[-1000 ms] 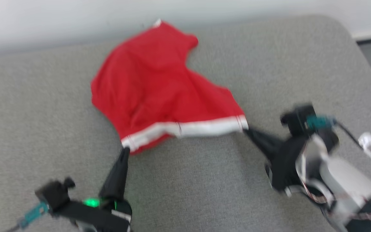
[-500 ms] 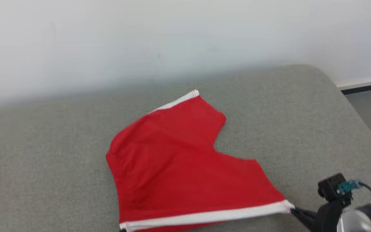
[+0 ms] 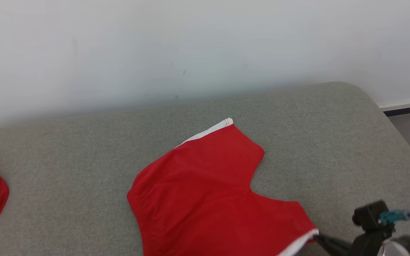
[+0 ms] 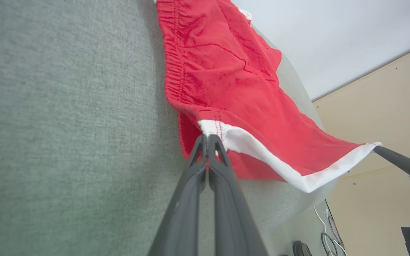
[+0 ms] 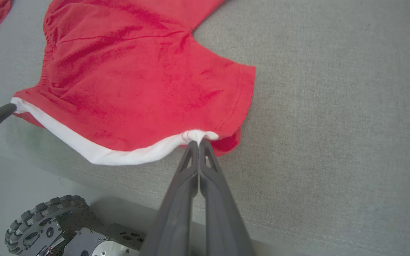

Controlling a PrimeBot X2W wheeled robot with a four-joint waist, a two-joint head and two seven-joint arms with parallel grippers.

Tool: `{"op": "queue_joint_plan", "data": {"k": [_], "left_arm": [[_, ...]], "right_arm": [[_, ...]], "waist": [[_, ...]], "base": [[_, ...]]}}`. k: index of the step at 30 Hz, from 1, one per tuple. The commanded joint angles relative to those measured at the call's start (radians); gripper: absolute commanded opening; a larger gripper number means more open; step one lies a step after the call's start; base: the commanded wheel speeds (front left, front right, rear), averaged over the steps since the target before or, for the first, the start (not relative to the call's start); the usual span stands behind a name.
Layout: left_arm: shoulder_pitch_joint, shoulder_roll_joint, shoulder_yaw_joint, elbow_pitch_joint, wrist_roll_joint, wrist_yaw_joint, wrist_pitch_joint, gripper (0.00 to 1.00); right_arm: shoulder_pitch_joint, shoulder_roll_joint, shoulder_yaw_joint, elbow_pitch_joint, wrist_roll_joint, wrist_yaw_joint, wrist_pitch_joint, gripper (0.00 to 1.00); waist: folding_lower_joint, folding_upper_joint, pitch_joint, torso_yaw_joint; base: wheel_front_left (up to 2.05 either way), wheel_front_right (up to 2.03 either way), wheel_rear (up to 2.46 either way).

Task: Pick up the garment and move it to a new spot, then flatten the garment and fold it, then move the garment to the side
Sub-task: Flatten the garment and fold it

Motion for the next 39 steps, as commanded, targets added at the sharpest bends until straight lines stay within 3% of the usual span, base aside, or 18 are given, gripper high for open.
{"op": "queue_joint_plan", "data": {"k": [1,8,20,27,39], "left_arm": [[-0.019,0.009,0.005,0.002,0.009,0.001,-0.012,0.00],[-0.114,-0.048,0.011,0.002,0.020,0.010,-0.030,0.00],[-0.421,-0.144,0.032,0.113,0.085,0.113,-0.008,0.00],[-0.574,-0.209,0.048,0.237,0.127,0.165,-0.034,0.00],[-0.702,-0.267,0.052,0.391,0.178,0.214,-0.062,0.00]], "right_arm": [[-0.033,0.008,-0.004,-0.009,0.001,-0.002,-0.020,0.00],[-0.256,0.024,0.061,0.104,-0.105,-0.002,-0.134,0.00],[-0.667,0.089,0.163,0.505,-0.329,-0.002,-0.344,0.00],[-0.846,0.188,0.090,0.760,-0.437,-0.002,-0.527,0.00],[-1.021,0.286,-0.021,1.056,-0.558,-0.002,-0.672,0.00]], "waist": [[0.0001,0.0001,0.003,0.002],[0.0001,0.0001,0.021,0.039],[0.0001,0.0001,0.139,0.150],[0.0001,0.0001,0.212,0.181],[0.0001,0.0001,0.281,0.218]], "base": [[0.00,0.00,0.00],[0.00,0.00,0.00],[0.00,0.00,0.00],[0.00,0.00,0.00],[0.00,0.00,0.00]]}}
